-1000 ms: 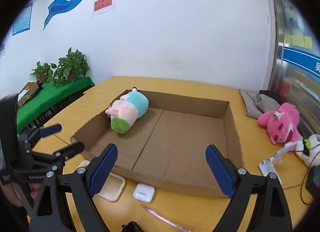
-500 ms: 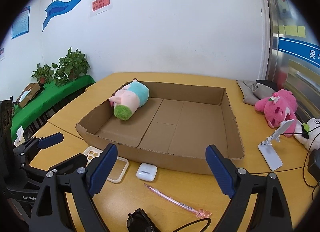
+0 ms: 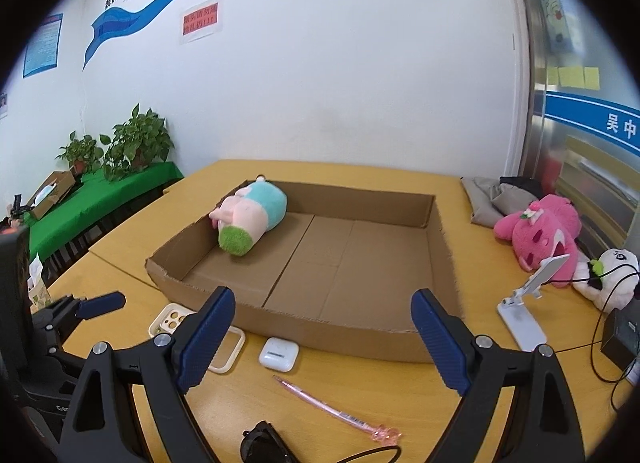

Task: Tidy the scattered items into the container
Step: 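Withdraw the open left gripper up out of the box, then lower the right gripper onto the black sunglasses and close on them, then lift the black sunglasses with the right gripper toward the box, then lower the sunglasses into the box and open the right gripper, then withdraw the open right gripper up out of the box, then move the right gripper to the clear phone case and close on its rim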

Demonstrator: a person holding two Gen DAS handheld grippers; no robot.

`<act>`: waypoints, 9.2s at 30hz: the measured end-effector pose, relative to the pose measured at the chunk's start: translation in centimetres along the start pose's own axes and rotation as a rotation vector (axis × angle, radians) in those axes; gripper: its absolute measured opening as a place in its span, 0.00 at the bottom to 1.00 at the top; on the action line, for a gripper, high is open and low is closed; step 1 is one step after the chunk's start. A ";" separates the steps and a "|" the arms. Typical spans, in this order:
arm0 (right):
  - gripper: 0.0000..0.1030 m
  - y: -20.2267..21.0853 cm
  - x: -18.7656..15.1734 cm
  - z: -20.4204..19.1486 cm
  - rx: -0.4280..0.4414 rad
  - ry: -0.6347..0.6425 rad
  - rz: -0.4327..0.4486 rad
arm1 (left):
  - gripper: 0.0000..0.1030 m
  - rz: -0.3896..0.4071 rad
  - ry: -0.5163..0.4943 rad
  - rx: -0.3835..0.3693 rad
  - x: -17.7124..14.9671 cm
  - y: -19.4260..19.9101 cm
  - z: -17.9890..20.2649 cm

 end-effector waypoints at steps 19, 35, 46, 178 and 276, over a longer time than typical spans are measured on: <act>0.88 0.7 -13.0 5.5 0.244 -0.099 -0.306 | 0.93 -0.390 -0.073 -0.351 -5.6 -8.3 7.2; 0.88 2.3 -14.9 6.1 0.205 -0.015 -0.313 | 0.13 -0.477 -0.062 -0.232 -6.3 -9.6 5.1; 0.88 7.9 -14.3 16.5 -0.081 -0.115 -0.272 | 0.74 -0.395 -0.103 -0.368 -6.2 -6.0 6.2; 0.15 -39.2 8.0 -1.1 0.340 0.515 -0.351 | 0.44 -0.482 0.049 -0.004 23.1 -35.3 -7.7; 0.75 -10.2 -8.6 -2.9 0.095 -0.092 -0.329 | 1.00 -0.087 0.011 0.112 0.0 -8.3 -9.1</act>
Point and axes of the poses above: each gripper's, at about its wrist camera, not at the fingertips, and y roughly against the way its jaws point, z to its right, x to its top, the point moved 1 cm from there along -y, roughly the way its jaws point, and after that the axes turned 2 degrees about -z, right-handed, at the moved point
